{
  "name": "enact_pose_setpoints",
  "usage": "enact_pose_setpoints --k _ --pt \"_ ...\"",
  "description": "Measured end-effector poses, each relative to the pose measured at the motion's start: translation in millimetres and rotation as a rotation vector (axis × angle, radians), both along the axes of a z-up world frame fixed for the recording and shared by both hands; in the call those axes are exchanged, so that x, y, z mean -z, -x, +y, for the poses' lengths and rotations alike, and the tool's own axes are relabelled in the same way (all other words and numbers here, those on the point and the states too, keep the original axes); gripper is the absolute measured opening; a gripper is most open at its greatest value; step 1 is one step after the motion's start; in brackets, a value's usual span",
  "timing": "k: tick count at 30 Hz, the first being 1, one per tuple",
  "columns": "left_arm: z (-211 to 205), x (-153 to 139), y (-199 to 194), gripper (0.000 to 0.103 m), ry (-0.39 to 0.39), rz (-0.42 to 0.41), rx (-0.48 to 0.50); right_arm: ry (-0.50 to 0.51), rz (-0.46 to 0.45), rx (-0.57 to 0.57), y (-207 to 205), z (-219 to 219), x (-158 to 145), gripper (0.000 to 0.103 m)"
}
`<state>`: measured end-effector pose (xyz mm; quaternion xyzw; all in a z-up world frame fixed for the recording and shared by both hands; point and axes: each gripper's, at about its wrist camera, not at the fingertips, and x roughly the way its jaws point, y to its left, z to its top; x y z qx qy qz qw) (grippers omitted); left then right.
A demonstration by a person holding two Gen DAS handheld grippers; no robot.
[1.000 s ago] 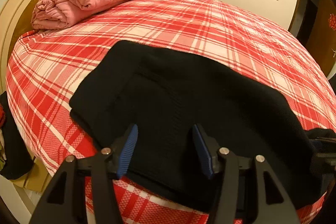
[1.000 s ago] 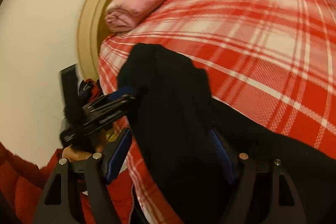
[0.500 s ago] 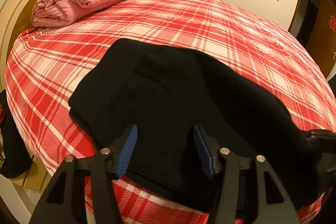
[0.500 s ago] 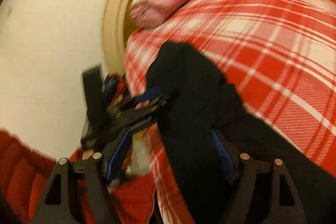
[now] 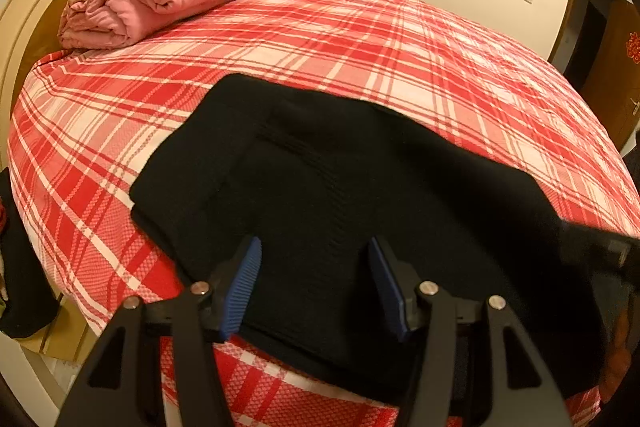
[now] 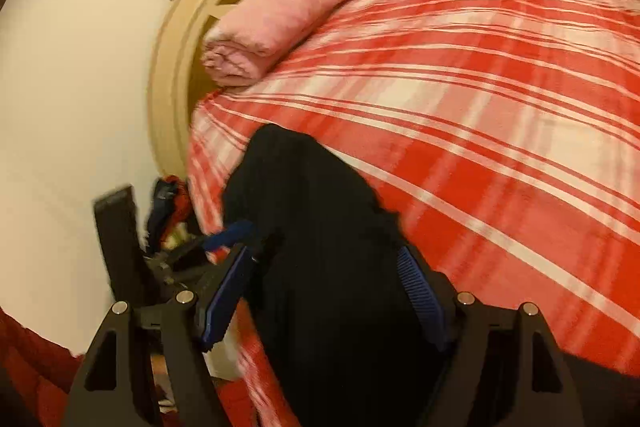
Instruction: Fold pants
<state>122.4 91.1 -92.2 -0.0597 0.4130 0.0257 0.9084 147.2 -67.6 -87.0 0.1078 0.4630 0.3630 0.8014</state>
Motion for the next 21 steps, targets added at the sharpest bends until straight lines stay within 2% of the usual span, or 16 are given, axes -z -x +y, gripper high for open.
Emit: enact_pose_setpoints --k 2,6,9,12,16,18,21 --pt "0 0 0 0.059 -0.002 -0.001 0.001 0.016 0.013 -0.032 4 -5 5 0.077" --pt "0 0 1 0.059 0.001 0.004 0.000 -0.073 0.097 -0.186 2 -8 3 0.078" --pt "0 0 2 0.060 0.003 0.006 0.000 -0.084 0.121 -0.270 -3 0 3 0.078" --pt "1 0 2 0.060 -0.001 0.004 -0.002 -0.150 0.151 -0.241 -16 5 13 0.078" --pt "1 -1 2 0.060 -0.002 0.006 -0.004 -0.232 0.125 -0.144 -29 12 13 0.078" --pt "1 -1 2 0.060 -0.001 0.008 0.000 -0.274 0.153 -0.182 -26 21 17 0.079" --pt "1 -1 2 0.061 -0.002 0.008 0.003 -0.211 0.119 -0.240 -19 31 12 0.080"
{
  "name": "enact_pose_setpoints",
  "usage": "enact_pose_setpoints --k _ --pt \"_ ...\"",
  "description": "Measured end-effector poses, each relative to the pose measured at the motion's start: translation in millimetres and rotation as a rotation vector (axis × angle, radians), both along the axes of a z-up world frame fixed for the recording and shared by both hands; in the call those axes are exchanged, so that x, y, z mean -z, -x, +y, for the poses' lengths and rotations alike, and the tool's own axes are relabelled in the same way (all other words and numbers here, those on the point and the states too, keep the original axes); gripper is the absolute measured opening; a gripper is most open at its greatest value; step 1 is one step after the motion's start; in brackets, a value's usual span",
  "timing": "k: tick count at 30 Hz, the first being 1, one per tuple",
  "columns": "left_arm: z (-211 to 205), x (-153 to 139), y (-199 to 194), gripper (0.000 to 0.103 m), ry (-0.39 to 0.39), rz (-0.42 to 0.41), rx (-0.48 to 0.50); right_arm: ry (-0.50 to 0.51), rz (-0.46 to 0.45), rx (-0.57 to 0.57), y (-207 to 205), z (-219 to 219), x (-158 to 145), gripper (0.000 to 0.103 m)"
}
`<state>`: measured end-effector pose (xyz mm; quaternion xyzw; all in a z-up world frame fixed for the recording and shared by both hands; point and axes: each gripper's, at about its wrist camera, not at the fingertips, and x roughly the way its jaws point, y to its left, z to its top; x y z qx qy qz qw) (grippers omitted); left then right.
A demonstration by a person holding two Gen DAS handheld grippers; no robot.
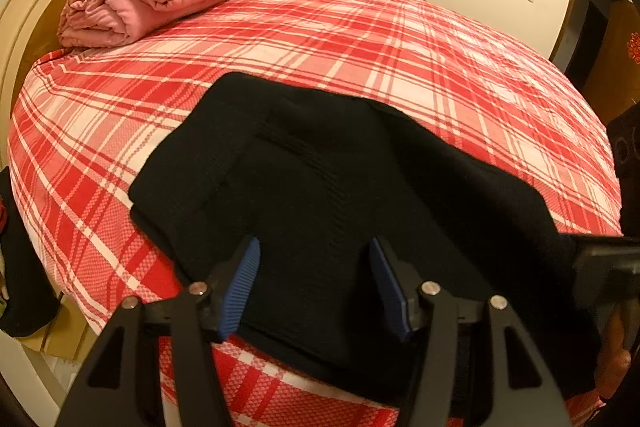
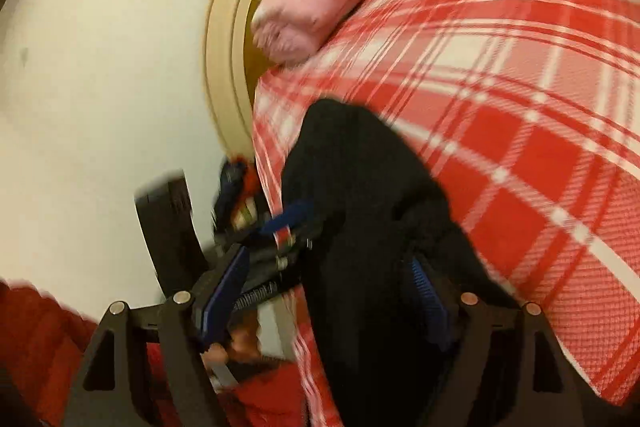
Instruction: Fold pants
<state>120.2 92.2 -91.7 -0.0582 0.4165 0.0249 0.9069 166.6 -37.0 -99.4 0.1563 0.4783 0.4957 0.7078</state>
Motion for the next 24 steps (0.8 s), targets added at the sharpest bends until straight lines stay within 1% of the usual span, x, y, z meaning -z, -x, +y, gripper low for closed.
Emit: enact_pose_setpoints --k 4,5,6,8,9,10,12,13,16,18,21,22,23,24 --pt "-2 0 1 0.061 -0.007 -0.007 -0.008 -0.050 0.063 0.100 -20 -7 4 0.080" --pt "-3 0 1 0.061 -0.009 -0.009 -0.010 -0.053 0.067 0.130 -24 -6 5 0.080" --pt "-3 0 2 0.061 -0.012 -0.009 -0.009 -0.051 0.051 0.159 -24 -7 3 0.080" --pt "-2 0 2 0.062 -0.010 -0.009 -0.006 -0.032 -0.021 0.257 -23 -17 -8 0.080" --pt "-1 0 2 0.062 -0.008 -0.007 -0.004 -0.028 -0.072 0.333 -23 -28 -15 0.080" --pt "-1 0 2 0.062 -0.007 -0.007 -0.002 -0.032 -0.101 0.390 -24 -39 -20 0.080" --pt "-1 0 3 0.062 -0.012 -0.008 -0.002 -0.042 -0.137 0.507 -30 -68 -30 0.080" --pt "-2 0 3 0.062 -0.016 -0.009 -0.001 -0.048 -0.135 0.533 -34 -81 -33 0.080" --pt "-1 0 4 0.062 -0.014 -0.013 -0.001 -0.010 -0.139 0.581 -34 -106 -45 0.080" --pt "-2 0 4 0.062 -0.017 -0.015 -0.002 0.028 -0.154 0.557 -27 -109 -52 0.080" --pt "-3 0 5 0.062 -0.021 -0.016 -0.004 0.177 -0.230 0.491 -9 -87 -56 0.077" --pt "-3 0 5 0.063 -0.022 -0.016 -0.005 0.229 -0.246 0.484 -6 -81 -54 0.074" --pt "-3 0 5 0.063 -0.024 -0.016 -0.006 0.285 -0.253 0.486 -5 -78 -48 0.073" --pt "-3 0 5 0.063 -0.024 -0.015 -0.007 0.312 -0.233 0.486 -11 -71 -41 0.072"
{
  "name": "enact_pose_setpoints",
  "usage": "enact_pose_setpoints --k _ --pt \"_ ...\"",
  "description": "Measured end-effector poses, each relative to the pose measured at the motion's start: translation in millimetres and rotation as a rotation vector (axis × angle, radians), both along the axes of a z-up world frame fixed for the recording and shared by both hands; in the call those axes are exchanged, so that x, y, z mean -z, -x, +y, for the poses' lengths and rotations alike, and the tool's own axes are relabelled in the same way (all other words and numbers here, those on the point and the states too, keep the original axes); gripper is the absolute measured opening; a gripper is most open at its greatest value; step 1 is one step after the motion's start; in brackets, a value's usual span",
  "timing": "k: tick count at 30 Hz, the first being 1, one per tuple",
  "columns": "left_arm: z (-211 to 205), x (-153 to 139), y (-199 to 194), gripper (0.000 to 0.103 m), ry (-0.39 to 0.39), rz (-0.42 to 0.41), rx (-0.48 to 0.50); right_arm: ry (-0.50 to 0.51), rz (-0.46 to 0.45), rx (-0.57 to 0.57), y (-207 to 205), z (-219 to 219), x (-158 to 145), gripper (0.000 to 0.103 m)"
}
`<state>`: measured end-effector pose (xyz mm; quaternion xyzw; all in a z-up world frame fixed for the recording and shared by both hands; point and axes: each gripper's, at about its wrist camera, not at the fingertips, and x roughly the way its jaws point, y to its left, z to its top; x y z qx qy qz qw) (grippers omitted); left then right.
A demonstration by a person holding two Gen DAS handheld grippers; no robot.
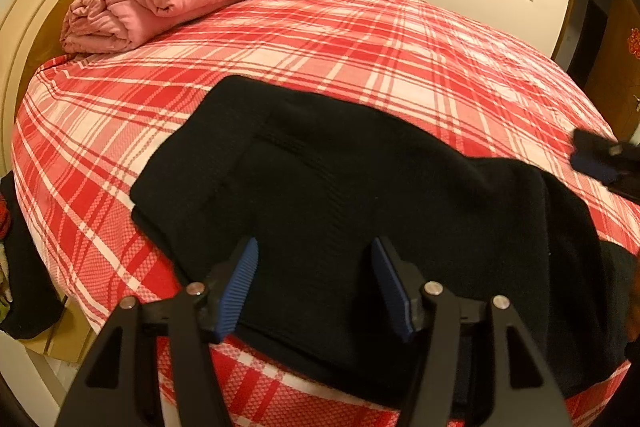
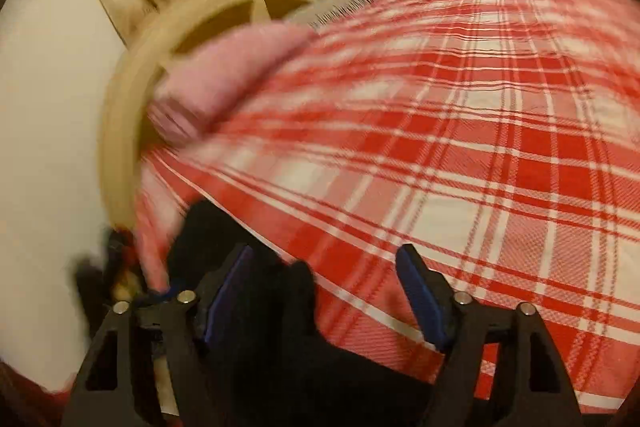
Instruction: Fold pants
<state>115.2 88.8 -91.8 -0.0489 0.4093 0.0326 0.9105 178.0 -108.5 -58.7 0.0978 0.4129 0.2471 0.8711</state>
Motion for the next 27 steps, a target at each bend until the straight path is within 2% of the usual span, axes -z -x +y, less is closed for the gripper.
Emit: enact_pose_setpoints --k 1,2,3,4,7,13,21,24,27 --pt "0 0 0 0.063 0.002 0.002 -0.002 -0.008 0.023 -0.005 -3 2 8 0.060" --pt "1 0 0 0.063 0.006 0.003 -0.003 -0.018 0.066 -0.025 -10 7 19 0.037" --pt "1 0 0 0.063 0.008 0.004 -0.004 -0.003 0.127 -0.046 -17 15 32 0.028" --pt "1 0 0 0.063 0.004 0.003 -0.003 0.002 0.147 -0.061 -19 20 38 0.024" --pt "0 0 0 0.063 -0.003 0.000 0.000 0.034 0.119 -0.074 -13 27 38 0.024" --pt "0 -1 1 0.063 -0.001 0.000 0.000 -0.061 0.186 -0.073 -14 18 38 0.024" --pt "12 -6 8 0.063 0.040 -0.003 0.014 -0.042 0.181 -0.111 -4 25 28 0.024" --pt "21 -13 16 0.063 -0.014 -0.059 -0.032 -0.023 0.186 -0.120 -5 29 30 0.031" --pt "30 -5 10 0.063 -0.002 -0.027 -0.046 0.001 0.181 -0.132 -7 36 33 0.034"
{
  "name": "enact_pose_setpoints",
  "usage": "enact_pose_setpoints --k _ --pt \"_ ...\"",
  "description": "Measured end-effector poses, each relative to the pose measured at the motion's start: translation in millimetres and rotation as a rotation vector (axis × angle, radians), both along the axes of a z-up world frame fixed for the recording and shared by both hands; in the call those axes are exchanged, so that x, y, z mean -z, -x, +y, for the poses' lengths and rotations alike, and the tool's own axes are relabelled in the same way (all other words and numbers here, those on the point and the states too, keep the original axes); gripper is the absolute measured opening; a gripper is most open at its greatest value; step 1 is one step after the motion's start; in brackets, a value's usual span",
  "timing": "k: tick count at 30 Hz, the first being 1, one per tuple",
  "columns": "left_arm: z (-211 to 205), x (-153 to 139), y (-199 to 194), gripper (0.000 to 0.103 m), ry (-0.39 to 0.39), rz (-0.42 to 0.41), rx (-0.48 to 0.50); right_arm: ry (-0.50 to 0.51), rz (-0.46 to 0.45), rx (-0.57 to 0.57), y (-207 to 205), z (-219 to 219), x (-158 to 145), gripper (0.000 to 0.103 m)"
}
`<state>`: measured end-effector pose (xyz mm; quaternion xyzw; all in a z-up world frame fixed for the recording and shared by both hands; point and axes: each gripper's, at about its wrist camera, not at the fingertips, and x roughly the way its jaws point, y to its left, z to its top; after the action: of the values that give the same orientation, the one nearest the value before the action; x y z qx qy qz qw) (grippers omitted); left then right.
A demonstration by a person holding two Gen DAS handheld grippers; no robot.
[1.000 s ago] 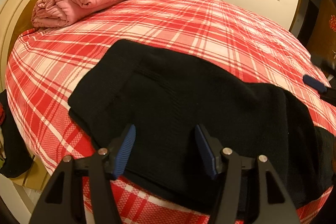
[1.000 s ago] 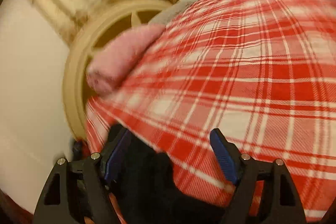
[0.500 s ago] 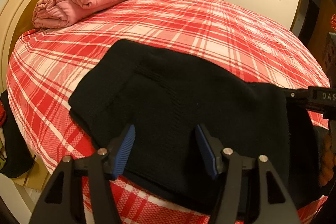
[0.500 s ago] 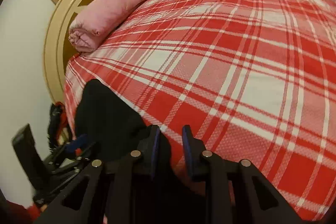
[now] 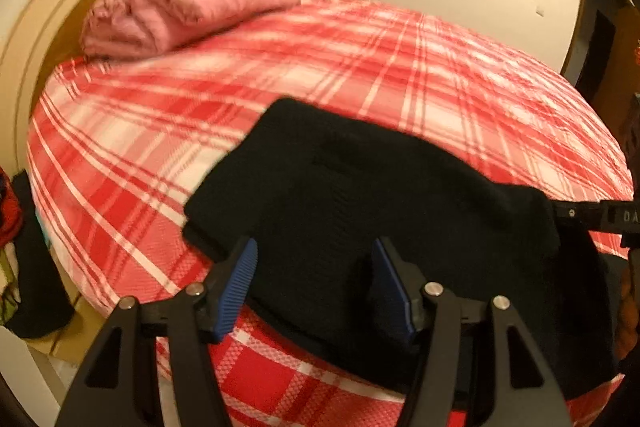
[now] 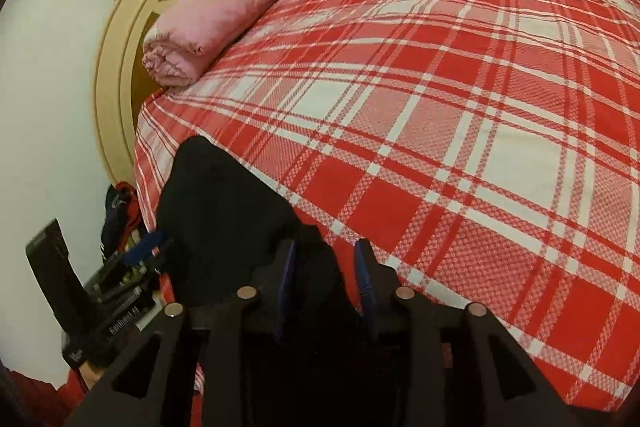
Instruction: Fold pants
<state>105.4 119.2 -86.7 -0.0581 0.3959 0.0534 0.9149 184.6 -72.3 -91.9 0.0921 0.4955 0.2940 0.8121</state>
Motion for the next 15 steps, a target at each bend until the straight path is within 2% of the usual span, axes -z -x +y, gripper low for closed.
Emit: enact_pose_setpoints --k 5,9,11,13,15 --pt "-15 6 5 0.064 -0.116 -0.015 -0.009 0.110 -0.079 -0.037 6 19 -3 0.036" --pt "-10 6 6 0.065 -0.089 -0.012 -0.021 0.197 -0.124 -0.120 18 36 -4 0.034" --pt "-9 5 6 0.065 -0.083 -0.009 -0.019 0.182 -0.105 -0.127 19 36 -5 0.018" --pt "-9 5 6 0.065 -0.084 -0.008 -0.018 0.169 -0.109 -0.098 19 30 -8 0.013" --pt "-9 5 6 0.065 -0.082 -0.008 -0.018 0.176 -0.152 -0.005 21 15 -13 0.012"
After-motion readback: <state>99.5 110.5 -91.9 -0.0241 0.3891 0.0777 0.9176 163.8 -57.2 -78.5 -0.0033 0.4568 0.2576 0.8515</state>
